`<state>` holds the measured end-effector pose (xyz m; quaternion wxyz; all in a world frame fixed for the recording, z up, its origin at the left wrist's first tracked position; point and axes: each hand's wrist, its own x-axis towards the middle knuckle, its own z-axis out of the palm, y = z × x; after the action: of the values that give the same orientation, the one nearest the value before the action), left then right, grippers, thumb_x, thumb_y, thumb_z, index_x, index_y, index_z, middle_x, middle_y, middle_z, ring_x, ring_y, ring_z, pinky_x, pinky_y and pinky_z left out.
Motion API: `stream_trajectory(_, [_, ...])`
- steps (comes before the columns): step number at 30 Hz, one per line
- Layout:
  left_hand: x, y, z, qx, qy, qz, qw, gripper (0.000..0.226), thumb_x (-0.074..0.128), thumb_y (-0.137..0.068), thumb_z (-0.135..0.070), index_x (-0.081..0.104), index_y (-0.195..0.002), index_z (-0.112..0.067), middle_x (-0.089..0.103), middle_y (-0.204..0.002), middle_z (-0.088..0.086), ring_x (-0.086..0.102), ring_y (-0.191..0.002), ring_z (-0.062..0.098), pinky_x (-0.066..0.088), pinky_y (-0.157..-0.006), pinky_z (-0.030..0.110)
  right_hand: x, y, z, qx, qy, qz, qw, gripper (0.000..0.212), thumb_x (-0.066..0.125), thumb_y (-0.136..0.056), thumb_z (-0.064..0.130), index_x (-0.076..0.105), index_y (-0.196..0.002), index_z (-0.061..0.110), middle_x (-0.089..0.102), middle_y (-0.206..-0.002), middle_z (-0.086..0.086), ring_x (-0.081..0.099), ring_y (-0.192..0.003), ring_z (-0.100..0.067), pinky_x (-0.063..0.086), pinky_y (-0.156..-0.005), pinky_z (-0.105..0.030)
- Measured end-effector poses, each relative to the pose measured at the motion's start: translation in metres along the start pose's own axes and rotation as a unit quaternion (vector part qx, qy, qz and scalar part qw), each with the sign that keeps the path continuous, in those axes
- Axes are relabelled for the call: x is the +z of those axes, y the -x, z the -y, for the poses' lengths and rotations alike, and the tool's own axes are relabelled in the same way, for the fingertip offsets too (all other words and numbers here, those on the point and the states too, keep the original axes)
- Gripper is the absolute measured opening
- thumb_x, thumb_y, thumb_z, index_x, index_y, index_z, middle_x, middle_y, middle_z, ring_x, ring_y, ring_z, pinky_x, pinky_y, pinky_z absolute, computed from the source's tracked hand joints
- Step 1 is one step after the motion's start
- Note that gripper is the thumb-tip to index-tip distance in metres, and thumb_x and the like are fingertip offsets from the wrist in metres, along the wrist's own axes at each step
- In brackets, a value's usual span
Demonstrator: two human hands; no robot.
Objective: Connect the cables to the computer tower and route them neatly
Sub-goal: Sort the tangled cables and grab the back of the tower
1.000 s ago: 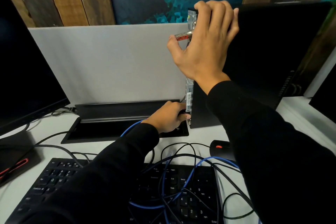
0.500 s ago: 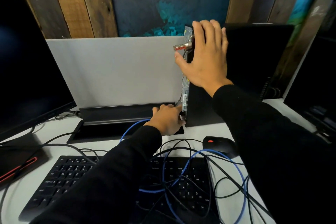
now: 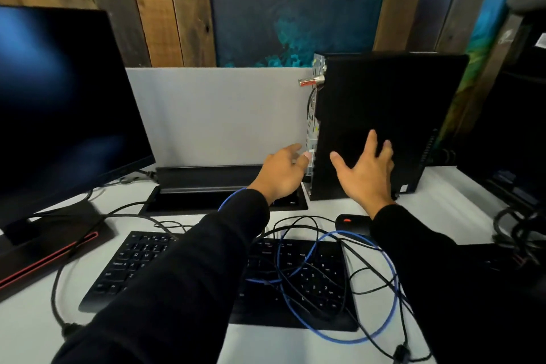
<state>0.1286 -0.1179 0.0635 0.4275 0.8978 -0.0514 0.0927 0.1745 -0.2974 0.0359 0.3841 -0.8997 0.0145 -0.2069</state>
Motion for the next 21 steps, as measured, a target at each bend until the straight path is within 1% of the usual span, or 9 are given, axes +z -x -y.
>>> stream_trajectory(3, [0.013, -0.008, -0.005, -0.019, 0.059, 0.014, 0.998, 0.058, 0.04, -0.109, -0.04, 0.026, -0.16, -0.014, 0.044, -0.156, 0.004, 0.045, -0.141, 0.021, 0.036, -0.113, 0.033, -0.003, -0.006, -0.016, 0.052, -0.03, 0.05, 0.997, 0.108, 0.061, -0.089, 0.069, -0.006, -0.163, 0.029, -0.008, -0.171, -0.015, 0.013, -0.155, -0.042, 0.028, -0.119, -0.055])
stream_trajectory(5, [0.022, -0.014, -0.009, -0.024, 0.098, 0.03, 0.994, 0.053, 0.04, -0.11, -0.037, 0.031, -0.157, -0.014, 0.045, -0.144, -0.008, 0.044, -0.133, 0.01, 0.037, -0.104, 0.028, -0.001, -0.007, -0.02, 0.058, -0.041, 0.067, 0.995, 0.111, 0.061, -0.088, 0.071, -0.009, -0.163, 0.03, -0.014, -0.17, -0.015, 0.012, -0.156, -0.041, 0.026, -0.121, -0.053])
stream_trajectory(8, [0.041, -0.026, -0.008, -0.045, 0.129, 0.015, 0.99, 0.048, 0.042, -0.108, -0.044, 0.043, -0.145, -0.013, 0.057, -0.136, 0.002, 0.054, -0.128, 0.021, 0.044, -0.101, 0.035, 0.0, -0.006, -0.018, 0.052, -0.05, 0.074, 0.995, 0.113, 0.061, -0.088, 0.071, -0.012, -0.163, 0.028, -0.019, -0.169, -0.016, 0.01, -0.156, -0.041, 0.024, -0.122, -0.051])
stream_trajectory(9, [0.045, -0.028, -0.007, -0.053, 0.133, -0.001, 0.99, 0.045, 0.043, -0.107, -0.045, 0.046, -0.137, -0.012, 0.061, -0.126, 0.004, 0.058, -0.121, 0.024, 0.048, -0.097, 0.037, 0.0, -0.006, -0.018, 0.051, -0.049, 0.078, 0.994, 0.113, 0.061, -0.088, 0.071, -0.012, -0.163, 0.028, -0.019, -0.169, -0.017, 0.01, -0.156, -0.041, 0.024, -0.122, -0.051])
stream_trajectory(11, [0.05, -0.032, -0.003, -0.053, 0.124, -0.036, 0.99, 0.032, 0.042, -0.107, -0.044, 0.049, -0.119, -0.015, 0.06, -0.103, 0.001, 0.06, -0.1, 0.02, 0.048, -0.081, 0.031, -0.003, -0.006, -0.018, 0.045, -0.036, 0.083, 0.995, 0.113, 0.06, -0.089, 0.07, -0.012, -0.163, 0.026, -0.018, -0.169, -0.019, 0.013, -0.155, -0.042, 0.026, -0.121, -0.052])
stream_trajectory(13, [0.053, -0.033, -0.002, -0.045, 0.112, -0.059, 0.991, 0.027, 0.042, -0.108, -0.044, 0.047, -0.107, -0.017, 0.058, -0.093, 0.001, 0.057, -0.086, 0.016, 0.047, -0.074, 0.031, -0.007, -0.006, -0.02, 0.038, -0.018, 0.081, 0.996, 0.112, 0.059, -0.09, 0.07, -0.013, -0.163, 0.025, -0.015, -0.169, -0.02, 0.017, -0.154, -0.043, 0.029, -0.12, -0.053])
stream_trajectory(17, [0.061, -0.03, -0.011, -0.03, 0.114, -0.074, 0.99, 0.035, 0.035, -0.109, -0.044, 0.051, -0.102, -0.014, 0.06, -0.092, 0.005, 0.062, -0.09, 0.027, 0.054, -0.086, 0.046, -0.012, -0.001, -0.026, 0.029, 0.0, 0.071, 0.997, 0.111, 0.056, -0.091, 0.071, -0.014, -0.163, 0.023, -0.01, -0.169, -0.022, 0.02, -0.154, -0.043, 0.029, -0.119, -0.053])
stream_trajectory(19, [0.063, -0.026, -0.015, -0.013, 0.079, -0.07, 0.994, 0.035, 0.034, -0.11, -0.041, 0.05, -0.099, -0.012, 0.058, -0.087, 0.002, 0.06, -0.086, 0.026, 0.05, -0.077, 0.041, -0.015, 0.001, -0.028, 0.029, -0.003, 0.068, 0.997, 0.111, 0.054, -0.091, 0.072, -0.015, -0.162, 0.022, -0.009, -0.169, -0.023, 0.019, -0.154, -0.043, 0.028, -0.12, -0.051])
stream_trajectory(21, [0.063, -0.021, -0.018, 0.01, 0.049, -0.065, 0.997, 0.034, 0.033, -0.11, -0.038, 0.049, -0.098, -0.01, 0.052, -0.081, -0.003, 0.05, -0.075, 0.015, 0.04, -0.066, 0.031, -0.019, 0.002, -0.03, 0.027, -0.007, 0.069, 0.997, 0.11, 0.054, -0.092, 0.072, -0.014, -0.163, 0.023, -0.007, -0.17, -0.023, 0.018, -0.154, -0.043, 0.026, -0.121, -0.051])
